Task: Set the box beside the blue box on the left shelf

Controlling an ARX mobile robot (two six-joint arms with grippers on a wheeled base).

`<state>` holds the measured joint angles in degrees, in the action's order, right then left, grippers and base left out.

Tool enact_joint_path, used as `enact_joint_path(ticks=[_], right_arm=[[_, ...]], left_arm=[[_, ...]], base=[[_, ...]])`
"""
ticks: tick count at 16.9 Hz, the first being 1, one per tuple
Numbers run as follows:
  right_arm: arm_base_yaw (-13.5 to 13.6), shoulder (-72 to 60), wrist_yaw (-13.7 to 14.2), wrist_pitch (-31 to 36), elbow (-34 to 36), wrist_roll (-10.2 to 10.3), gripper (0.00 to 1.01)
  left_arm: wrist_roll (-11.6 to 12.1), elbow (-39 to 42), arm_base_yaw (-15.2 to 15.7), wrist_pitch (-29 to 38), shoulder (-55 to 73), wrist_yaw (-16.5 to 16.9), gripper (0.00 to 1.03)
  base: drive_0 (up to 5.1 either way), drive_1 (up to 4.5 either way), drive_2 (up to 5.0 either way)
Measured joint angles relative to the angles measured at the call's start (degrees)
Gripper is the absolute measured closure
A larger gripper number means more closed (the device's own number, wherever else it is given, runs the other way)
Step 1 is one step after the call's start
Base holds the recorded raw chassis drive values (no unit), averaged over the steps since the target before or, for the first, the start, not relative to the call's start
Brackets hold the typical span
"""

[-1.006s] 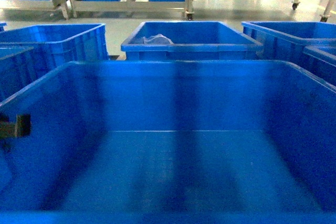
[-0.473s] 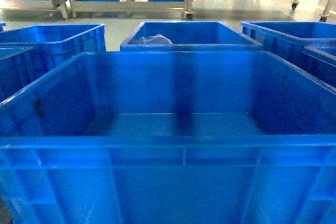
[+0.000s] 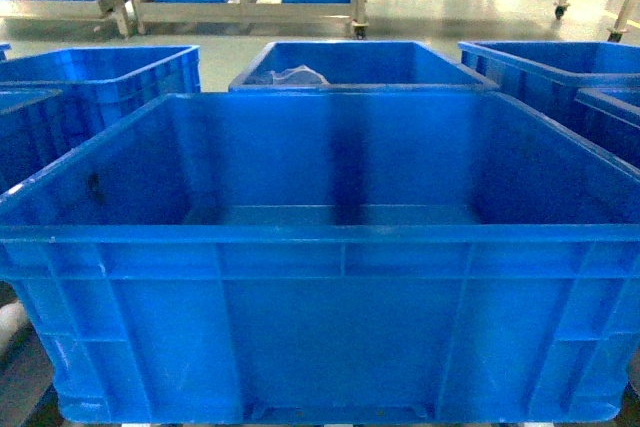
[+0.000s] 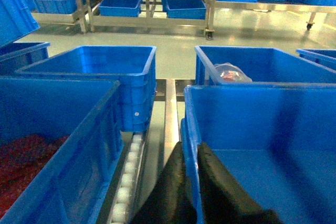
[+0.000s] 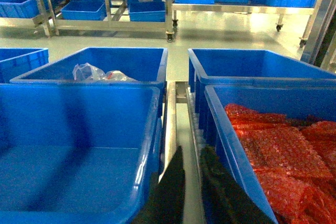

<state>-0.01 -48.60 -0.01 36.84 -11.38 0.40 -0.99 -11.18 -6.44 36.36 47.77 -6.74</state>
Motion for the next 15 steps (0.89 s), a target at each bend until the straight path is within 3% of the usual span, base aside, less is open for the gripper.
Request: enact_joint_path(ticks=[1, 2, 3, 4, 10, 11, 15], right_arm=[[0.0, 2.03, 0.0, -0.5, 1.53, -0.07, 1.01], [0.0, 4.17, 0.0, -1.27, 2.99, -0.09, 1.0], [0.0, 6.21, 0.0, -2.19, 4.17, -0.09, 1.0], [0.0, 8.28, 0.02, -3.19, 5.2, -0.09, 1.0], [0.0, 19.93, 0.0, -10.91, 8.96, -0.09, 1.0], [0.0, 20.65, 0.02, -8.33, 10.51, -0.09, 1.0], [0.0, 28.41, 0.0, -16.59, 10.64, -0.09, 1.0]], left_arm=[[-0.07, 1.42, 0.79, -0.55, -1.95, 0.63, 1.01], [0.0, 2.86, 1.36, -1.49, -4.02, 1.57, 1.01], [0.02, 4.2, 3.72, -2.62, -6.29, 5.09, 1.01], [0.02, 5.14, 6.51, -3.69, -8.39, 6.01, 1.01], [0.04, 8.81, 6.32, -11.39, -20.17, 6.71, 1.01], [0.04, 10.25, 6.32, -9.2, -20.48, 6.69, 1.01], [0.04, 10.29, 6.32, -16.76, -28.33, 6.71, 1.01]], base=[[0.0, 0.0, 0.0], [0.0, 0.0, 0.0], [0.0, 0.0, 0.0], [0.0, 0.0, 0.0], [0.0, 0.0, 0.0], [0.0, 0.0, 0.0], [0.0, 0.0, 0.0]])
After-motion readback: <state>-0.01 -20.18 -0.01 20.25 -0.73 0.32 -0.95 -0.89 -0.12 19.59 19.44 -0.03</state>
